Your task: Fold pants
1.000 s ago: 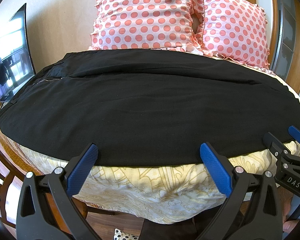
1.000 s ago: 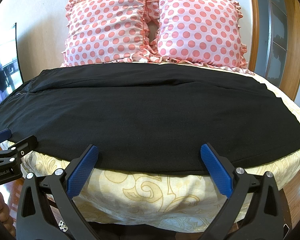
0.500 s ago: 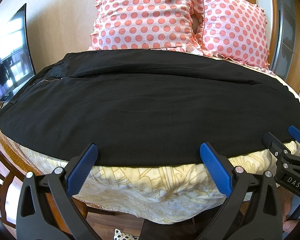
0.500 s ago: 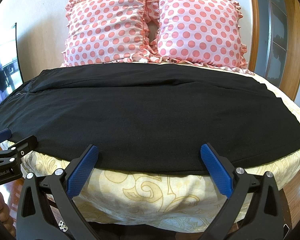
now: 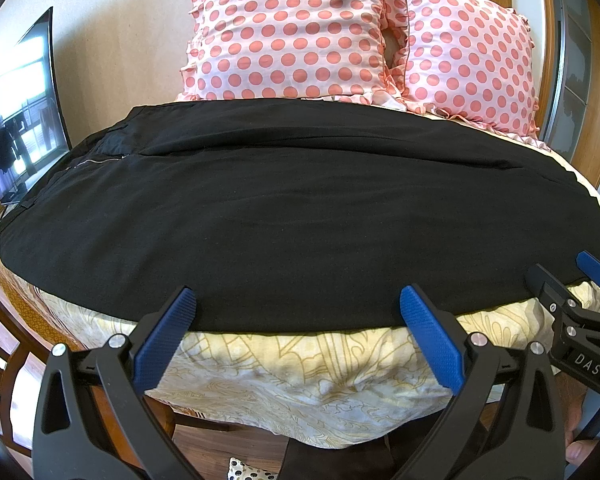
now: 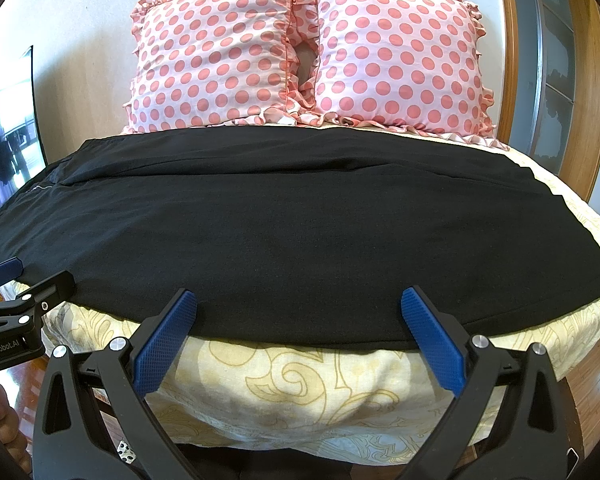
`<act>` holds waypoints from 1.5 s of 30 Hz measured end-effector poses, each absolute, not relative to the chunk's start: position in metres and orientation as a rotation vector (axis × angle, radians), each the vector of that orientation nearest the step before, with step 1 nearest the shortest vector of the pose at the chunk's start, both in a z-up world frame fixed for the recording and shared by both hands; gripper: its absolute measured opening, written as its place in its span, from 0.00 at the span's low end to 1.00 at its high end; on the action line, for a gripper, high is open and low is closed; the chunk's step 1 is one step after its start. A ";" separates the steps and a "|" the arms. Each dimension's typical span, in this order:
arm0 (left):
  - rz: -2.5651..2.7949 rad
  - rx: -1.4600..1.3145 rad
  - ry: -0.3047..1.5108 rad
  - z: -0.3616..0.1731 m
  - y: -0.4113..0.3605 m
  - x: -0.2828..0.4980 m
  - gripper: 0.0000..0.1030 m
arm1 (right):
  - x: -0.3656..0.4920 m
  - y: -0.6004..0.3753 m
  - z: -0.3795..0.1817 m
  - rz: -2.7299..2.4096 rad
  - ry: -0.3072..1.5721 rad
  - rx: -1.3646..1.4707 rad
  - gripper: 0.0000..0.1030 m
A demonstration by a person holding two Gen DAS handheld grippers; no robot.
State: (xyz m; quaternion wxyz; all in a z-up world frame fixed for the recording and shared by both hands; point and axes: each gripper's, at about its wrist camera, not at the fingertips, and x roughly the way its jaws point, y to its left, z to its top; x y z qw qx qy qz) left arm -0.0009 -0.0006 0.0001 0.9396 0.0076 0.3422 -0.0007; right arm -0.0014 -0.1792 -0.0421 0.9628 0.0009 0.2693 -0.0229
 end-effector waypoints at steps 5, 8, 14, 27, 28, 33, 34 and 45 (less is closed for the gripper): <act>-0.001 0.015 0.698 0.000 0.000 -0.001 0.98 | -0.001 -0.179 -0.042 -0.046 0.546 0.002 0.99; -0.002 0.016 0.698 0.000 -0.001 -0.001 0.98 | -0.001 -0.179 -0.042 -0.046 0.546 0.002 0.99; -0.003 0.016 0.700 0.000 -0.001 -0.001 0.98 | 0.000 -0.179 -0.041 -0.040 0.549 0.000 0.99; -0.004 0.027 0.705 0.009 0.004 -0.002 0.98 | -0.003 -0.197 -0.006 -0.002 0.462 -0.037 0.99; 0.006 0.034 0.684 0.015 0.004 -0.001 0.98 | -0.003 -0.205 0.006 -0.029 0.426 -0.045 0.99; 0.018 0.053 0.562 0.044 0.009 -0.006 0.98 | 0.048 -0.281 0.073 -0.243 0.424 -0.006 0.99; 0.008 0.044 0.553 0.047 0.011 -0.005 0.98 | 0.066 -0.297 0.078 -0.277 0.475 0.025 0.99; -0.077 -0.016 0.530 0.042 0.021 0.016 0.98 | 0.253 -0.456 0.040 -0.540 0.846 0.414 0.72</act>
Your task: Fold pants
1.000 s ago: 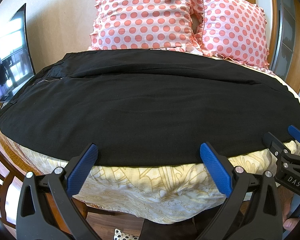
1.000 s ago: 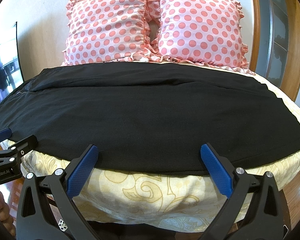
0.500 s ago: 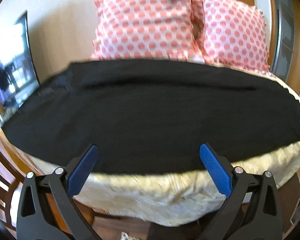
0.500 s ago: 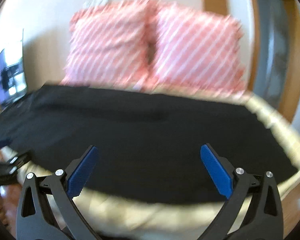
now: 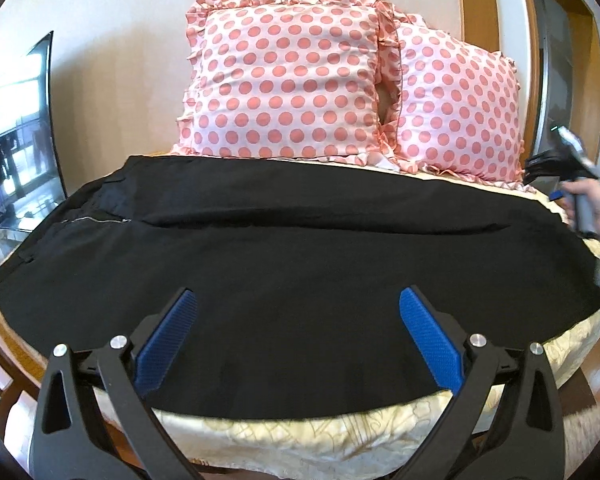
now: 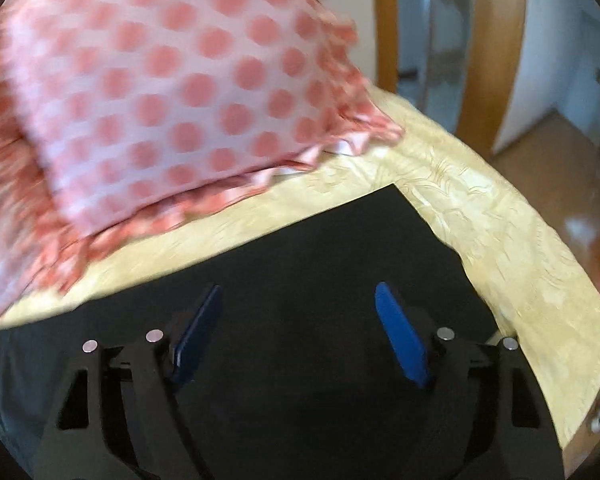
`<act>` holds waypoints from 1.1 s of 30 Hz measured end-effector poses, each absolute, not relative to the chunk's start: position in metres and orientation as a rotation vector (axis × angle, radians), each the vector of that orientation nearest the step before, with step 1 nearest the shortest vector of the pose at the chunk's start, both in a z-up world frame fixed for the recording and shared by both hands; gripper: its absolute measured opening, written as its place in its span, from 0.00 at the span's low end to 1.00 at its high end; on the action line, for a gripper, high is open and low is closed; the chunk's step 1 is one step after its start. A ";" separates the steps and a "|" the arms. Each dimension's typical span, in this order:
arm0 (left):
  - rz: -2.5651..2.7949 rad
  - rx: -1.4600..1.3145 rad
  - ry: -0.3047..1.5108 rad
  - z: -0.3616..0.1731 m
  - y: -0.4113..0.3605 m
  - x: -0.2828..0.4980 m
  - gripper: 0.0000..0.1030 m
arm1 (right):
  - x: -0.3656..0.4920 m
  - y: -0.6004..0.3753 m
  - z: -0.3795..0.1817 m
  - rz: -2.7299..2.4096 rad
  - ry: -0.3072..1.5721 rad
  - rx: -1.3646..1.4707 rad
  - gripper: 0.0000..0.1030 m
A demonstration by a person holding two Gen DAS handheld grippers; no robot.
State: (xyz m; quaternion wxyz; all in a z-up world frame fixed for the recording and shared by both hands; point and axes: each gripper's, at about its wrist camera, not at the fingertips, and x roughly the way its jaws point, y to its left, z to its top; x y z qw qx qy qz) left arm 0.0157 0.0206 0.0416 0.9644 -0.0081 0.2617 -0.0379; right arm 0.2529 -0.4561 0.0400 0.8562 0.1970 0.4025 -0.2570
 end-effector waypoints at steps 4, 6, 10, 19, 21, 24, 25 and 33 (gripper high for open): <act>-0.136 -0.053 0.505 0.040 0.025 0.019 0.98 | 0.288 -0.489 0.020 -0.658 0.887 0.517 0.65; -0.148 -0.055 0.494 0.039 0.026 0.024 0.98 | 0.303 -0.494 0.014 -0.720 0.895 0.515 0.65; -0.168 -0.058 0.520 0.034 0.025 0.036 0.98 | 0.325 -0.497 0.012 -0.789 0.894 0.455 0.66; -0.172 -0.115 0.558 0.026 0.035 0.041 0.98 | 0.274 -0.495 0.015 -0.631 0.801 0.460 0.04; -0.172 -0.136 0.566 0.026 0.039 0.038 0.98 | 0.252 -0.492 0.022 -0.595 0.761 0.496 0.03; -0.163 -0.153 0.552 0.029 0.044 0.030 0.98 | 0.203 -0.479 0.045 -0.525 0.626 0.519 0.02; -0.153 -0.156 0.541 0.031 0.046 0.026 0.98 | 0.182 -0.473 0.053 -0.499 0.578 0.529 0.02; -0.127 -0.203 0.510 0.038 0.055 0.009 0.98 | 0.047 -0.441 0.029 -0.393 0.511 0.684 0.02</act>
